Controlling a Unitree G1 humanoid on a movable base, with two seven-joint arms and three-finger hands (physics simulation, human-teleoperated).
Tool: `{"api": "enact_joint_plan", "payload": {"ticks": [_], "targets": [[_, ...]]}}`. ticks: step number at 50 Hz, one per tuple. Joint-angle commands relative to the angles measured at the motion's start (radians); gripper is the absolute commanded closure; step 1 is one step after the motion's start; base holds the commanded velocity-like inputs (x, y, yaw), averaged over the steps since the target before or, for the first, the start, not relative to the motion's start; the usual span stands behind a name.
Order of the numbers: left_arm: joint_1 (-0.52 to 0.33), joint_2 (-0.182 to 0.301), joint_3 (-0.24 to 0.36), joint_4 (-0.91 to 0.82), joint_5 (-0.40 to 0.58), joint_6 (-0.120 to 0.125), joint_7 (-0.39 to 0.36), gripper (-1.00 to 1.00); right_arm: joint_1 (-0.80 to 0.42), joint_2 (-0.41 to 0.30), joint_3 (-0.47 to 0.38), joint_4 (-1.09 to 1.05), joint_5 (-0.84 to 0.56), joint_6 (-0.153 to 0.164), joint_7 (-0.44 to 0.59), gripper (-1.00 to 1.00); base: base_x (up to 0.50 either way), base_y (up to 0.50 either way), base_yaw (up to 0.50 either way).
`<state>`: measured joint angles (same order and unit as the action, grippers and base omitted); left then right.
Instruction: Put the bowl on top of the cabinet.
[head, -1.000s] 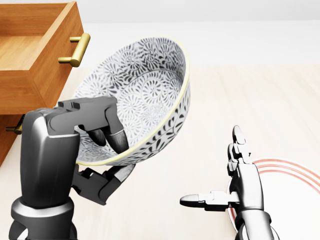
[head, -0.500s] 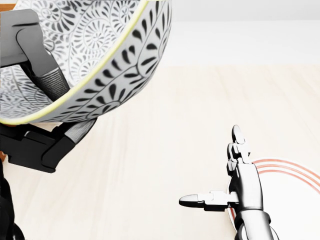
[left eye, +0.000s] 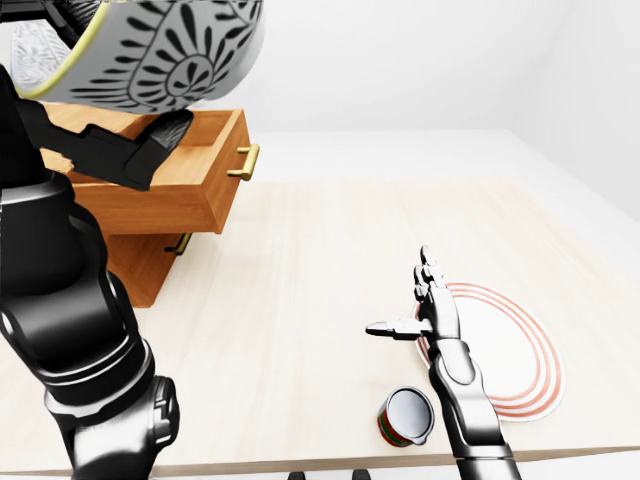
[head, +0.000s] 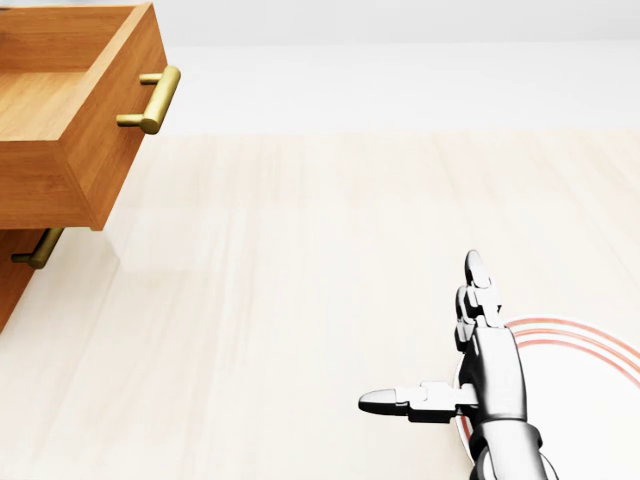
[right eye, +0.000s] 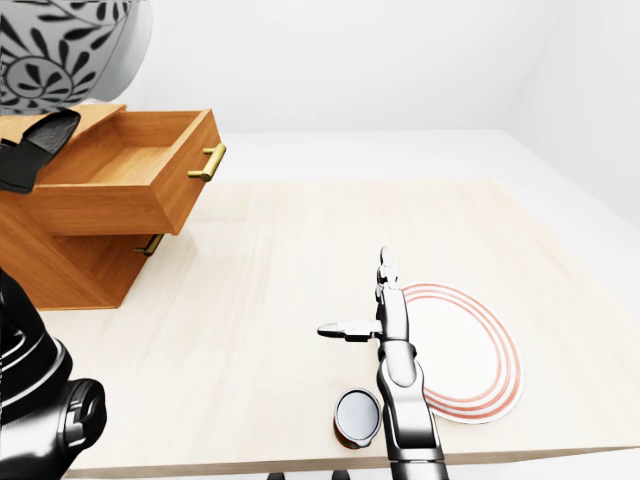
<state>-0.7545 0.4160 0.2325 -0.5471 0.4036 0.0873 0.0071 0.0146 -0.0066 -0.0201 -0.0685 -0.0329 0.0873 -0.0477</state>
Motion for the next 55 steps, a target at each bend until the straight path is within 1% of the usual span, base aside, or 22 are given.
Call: {"api": "enact_joint_plan", "payload": {"ticks": [1,4,10,11,12,16,19,21,22,23,24,25,26,29,32,35,37,39,42,43,46,55], "targets": [[-0.072,0.169,0.078,0.248,-0.116,0.000,0.120,0.94,-0.003,0.001,0.001,0.002,-0.004,0.000,-0.002,-1.00,0.00,0.00,0.00],[-0.098,0.209,0.092,0.322,-0.130,0.000,0.140,0.94,0.001,0.001,0.003,-0.005,-0.005,0.000,-0.002,-1.00,0.00,0.00,0.00],[-0.135,0.267,0.101,0.412,-0.146,0.000,0.174,0.95,-0.003,0.002,0.005,0.002,-0.008,0.000,-0.004,-1.00,0.00,0.00,0.00],[-0.151,0.285,0.104,0.445,-0.150,0.000,0.179,0.95,-0.005,0.001,0.004,0.005,-0.007,0.000,-0.004,-1.00,0.00,0.00,0.00],[-0.151,0.288,0.103,0.448,-0.153,0.000,0.181,0.95,-0.005,0.001,0.004,0.005,-0.007,0.000,-0.004,-1.00,0.00,0.00,0.00],[-0.190,0.336,0.108,0.550,-0.163,0.000,0.208,0.95,-0.003,0.001,0.003,0.002,-0.005,0.000,-0.002,-1.00,0.00,0.00,0.00],[-0.220,0.374,0.102,0.652,-0.158,-0.041,0.233,0.95,-0.002,0.000,0.002,0.005,-0.004,0.000,-0.001,-1.00,0.00,0.00,0.00],[-0.234,0.392,0.099,0.698,-0.157,-0.060,0.243,0.95,-0.001,0.001,0.003,0.001,-0.004,0.000,-0.001,-1.00,0.00,0.00,0.00],[-0.245,0.404,0.099,0.741,-0.153,-0.084,0.257,0.95,-0.001,0.001,0.002,-0.002,-0.003,0.000,-0.001,-1.00,0.00,0.00,0.00],[-0.255,0.414,0.095,0.772,-0.149,-0.102,0.266,0.95,0.000,0.000,0.001,-0.002,-0.003,0.000,0.000,-1.00,0.00,0.00,0.00],[-0.276,0.429,0.090,0.840,-0.131,-0.150,0.300,0.95,0.000,0.000,0.000,-0.002,-0.002,0.000,0.000,-1.00,0.00,0.00,0.00],[-0.290,0.436,0.084,0.885,-0.125,-0.172,0.313,0.95,0.000,0.000,0.000,-0.001,-0.002,0.000,-0.001,-1.00,0.00,0.00,0.00],[-0.314,0.449,0.075,0.954,-0.114,-0.175,0.325,0.95,0.001,0.001,0.001,-0.005,-0.003,0.000,-0.001,-1.00,0.00,0.00,0.00],[-0.360,0.464,0.063,1.076,-0.112,-0.175,0.346,0.95,0.003,0.000,0.000,-0.013,-0.001,0.000,-0.001,-1.00,0.00,0.00,0.00],[-0.419,0.481,0.037,1.235,-0.080,-0.175,0.397,0.95,0.002,0.000,-0.001,-0.009,-0.001,0.000,0.000,-1.00,0.00,0.00,0.00],[-0.458,0.490,0.023,1.355,-0.056,-0.175,0.435,0.95,0.002,-0.001,-0.002,-0.009,-0.001,0.000,0.000,-1.00,0.00,0.00,0.00],[-0.471,0.497,0.017,1.392,-0.042,-0.175,0.450,0.95,0.001,-0.001,-0.004,-0.009,0.000,0.000,0.000,-1.00,0.00,0.00,0.00],[-0.493,0.505,0.006,1.445,-0.012,-0.175,0.488,0.95,-0.002,-0.002,-0.005,-0.002,0.001,0.000,-0.001,-1.00,0.00,0.00,0.00],[-0.527,0.516,-0.009,1.542,0.021,-0.175,0.517,0.95,0.000,-0.003,-0.008,0.000,0.003,0.000,0.002,-1.00,0.00,0.00,0.00],[-0.536,0.519,-0.014,1.585,0.035,-0.175,0.517,0.95,0.003,-0.003,-0.008,-0.007,0.003,0.000,0.002,-1.00,0.00,0.00,0.00],[-0.547,0.527,-0.017,1.644,0.052,-0.175,0.517,0.95,0.010,-0.001,-0.004,-0.024,0.000,0.000,0.001,-1.00,0.00,0.00,0.00],[-0.558,0.546,-0.027,1.728,0.092,-0.175,0.517,0.95,0.007,-0.001,-0.004,-0.018,-0.002,0.000,0.000,-1.00,0.00,0.00,0.00]]}}
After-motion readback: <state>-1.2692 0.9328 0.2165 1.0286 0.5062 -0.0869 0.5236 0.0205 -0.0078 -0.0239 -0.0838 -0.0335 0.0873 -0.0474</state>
